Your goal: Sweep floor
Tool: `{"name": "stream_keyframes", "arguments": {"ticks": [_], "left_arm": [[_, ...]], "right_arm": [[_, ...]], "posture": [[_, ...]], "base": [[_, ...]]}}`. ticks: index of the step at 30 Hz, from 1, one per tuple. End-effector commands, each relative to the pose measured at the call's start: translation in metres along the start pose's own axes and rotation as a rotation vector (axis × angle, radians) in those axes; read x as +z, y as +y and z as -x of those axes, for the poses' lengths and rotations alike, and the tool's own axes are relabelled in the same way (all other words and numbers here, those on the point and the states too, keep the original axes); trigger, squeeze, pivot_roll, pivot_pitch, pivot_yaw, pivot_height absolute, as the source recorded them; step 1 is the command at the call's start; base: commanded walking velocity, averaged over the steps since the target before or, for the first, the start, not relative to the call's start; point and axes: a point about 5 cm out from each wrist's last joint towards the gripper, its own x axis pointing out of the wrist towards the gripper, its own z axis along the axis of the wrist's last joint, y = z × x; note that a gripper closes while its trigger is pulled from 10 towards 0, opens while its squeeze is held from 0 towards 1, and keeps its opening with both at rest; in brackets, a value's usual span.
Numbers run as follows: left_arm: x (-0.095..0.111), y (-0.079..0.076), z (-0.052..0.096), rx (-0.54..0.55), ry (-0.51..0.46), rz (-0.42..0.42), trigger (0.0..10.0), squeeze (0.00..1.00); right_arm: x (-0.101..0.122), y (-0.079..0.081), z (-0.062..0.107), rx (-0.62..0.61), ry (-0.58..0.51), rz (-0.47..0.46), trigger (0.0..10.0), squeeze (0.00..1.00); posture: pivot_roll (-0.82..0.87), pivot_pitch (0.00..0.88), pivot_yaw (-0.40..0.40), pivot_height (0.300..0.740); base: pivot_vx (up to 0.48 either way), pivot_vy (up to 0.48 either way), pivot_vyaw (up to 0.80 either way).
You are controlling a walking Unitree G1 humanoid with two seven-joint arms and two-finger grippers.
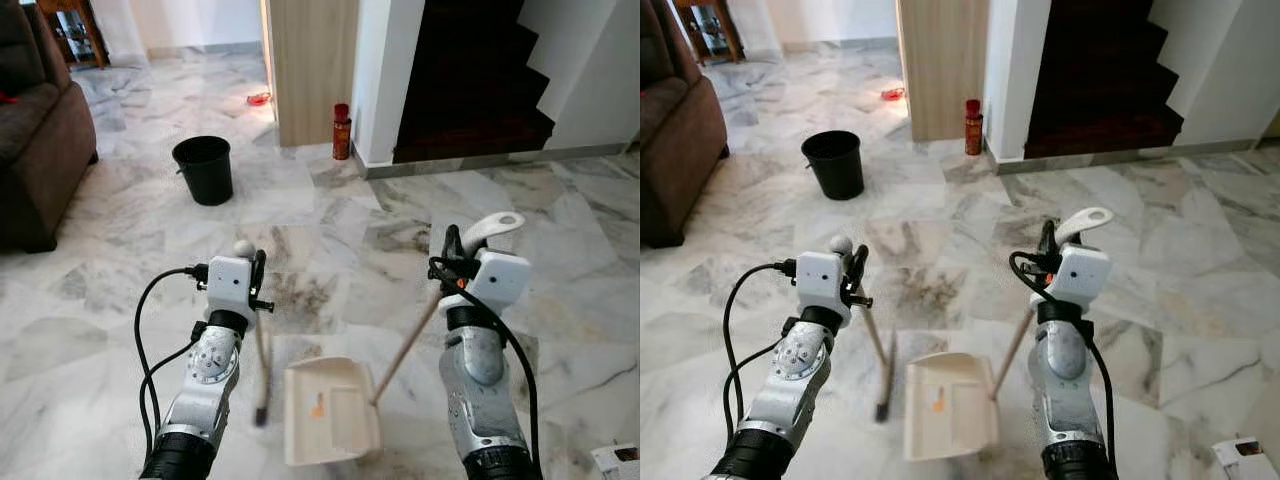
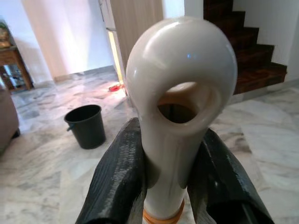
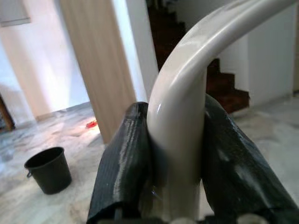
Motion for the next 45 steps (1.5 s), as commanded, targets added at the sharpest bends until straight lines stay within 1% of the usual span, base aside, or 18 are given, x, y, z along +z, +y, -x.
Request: {"name": "stream_keyframes", "arguments": {"ticks": [1,6,8,10,14,16,21,29,32,34,36,45], "left_arm": [[0.017,-0.002,-0.005,-0.003,-0.083,0.002,10.0,0.0],[0.017,-0.002,-0.005,-0.003,-0.082,-0.002,10.0,0.0],[0.017,-0.002,-0.005,-0.001,-0.08,-0.005,10.0,0.0],[0.017,-0.002,-0.005,0.0,-0.08,-0.007,10.0,0.0],[0.016,-0.001,-0.005,0.002,-0.079,-0.009,10.0,0.0],[0.016,-0.001,-0.005,0.003,-0.079,-0.011,10.0,0.0],[0.017,-0.001,-0.005,0.003,-0.082,-0.015,10.0,0.0],[0.017,-0.001,-0.004,-0.001,-0.088,-0.025,10.0,0.0],[0.018,-0.002,-0.004,-0.005,-0.091,-0.027,10.0,0.0],[0.018,-0.003,-0.004,-0.007,-0.092,-0.027,10.0,0.0],[0.018,-0.003,-0.004,-0.007,-0.091,-0.028,10.0,0.0],[0.018,-0.002,-0.003,-0.009,-0.09,-0.031,10.0,0.0]], "right_arm": [[0.01,0.002,-0.004,0.007,-0.05,-0.006,10.0,0.0],[0.01,0.001,-0.004,0.004,-0.051,-0.007,10.0,0.0],[0.01,0.003,-0.004,0.017,-0.053,0.022,10.0,0.0],[0.01,0.004,-0.004,0.019,-0.057,0.026,10.0,0.0],[0.011,0.007,-0.004,0.036,-0.061,0.014,10.0,0.0],[0.009,0.007,-0.004,0.03,-0.044,-0.005,10.0,0.0],[0.006,0.007,-0.003,0.038,-0.03,-0.015,10.0,0.0],[0.008,0.01,-0.004,0.066,-0.045,0.003,10.0,0.0],[0.009,0.011,-0.003,0.075,-0.053,0.015,10.0,0.0],[0.006,0.012,-0.003,0.082,-0.028,0.0,10.0,0.0],[0.006,0.013,-0.003,0.081,-0.026,-0.015,10.0,0.0],[0.003,0.018,0.0,0.123,-0.007,-0.021,10.0,0.0]], "posture": [[0.01,0.0,0.025,0.74],[0.01,0.0,0.026,0.74],[0.01,0.0,0.027,0.74],[0.01,0.0,0.027,0.74],[0.01,0.0,0.028,0.74],[0.01,0.0,0.029,0.74],[0.01,0.0,0.026,0.74],[0.02,0.0,0.022,0.74],[0.02,0.0,0.022,0.74],[0.02,0.0,0.022,0.74],[0.02,0.0,0.024,0.74],[0.02,0.0,0.024,0.74]], "base": [[0.0,0.0,0.0],[0.0,0.0,0.0],[0.0,0.0,0.0],[0.0,0.0,0.0],[0.0,0.0,0.7],[0.244,0.0,0.0],[0.265,0.0,0.0],[0.29,0.0,0.0],[0.321,0.0,0.78],[0.328,0.0,0.4],[0.328,0.0,0.0],[0.327,0.0,0.0]]}}
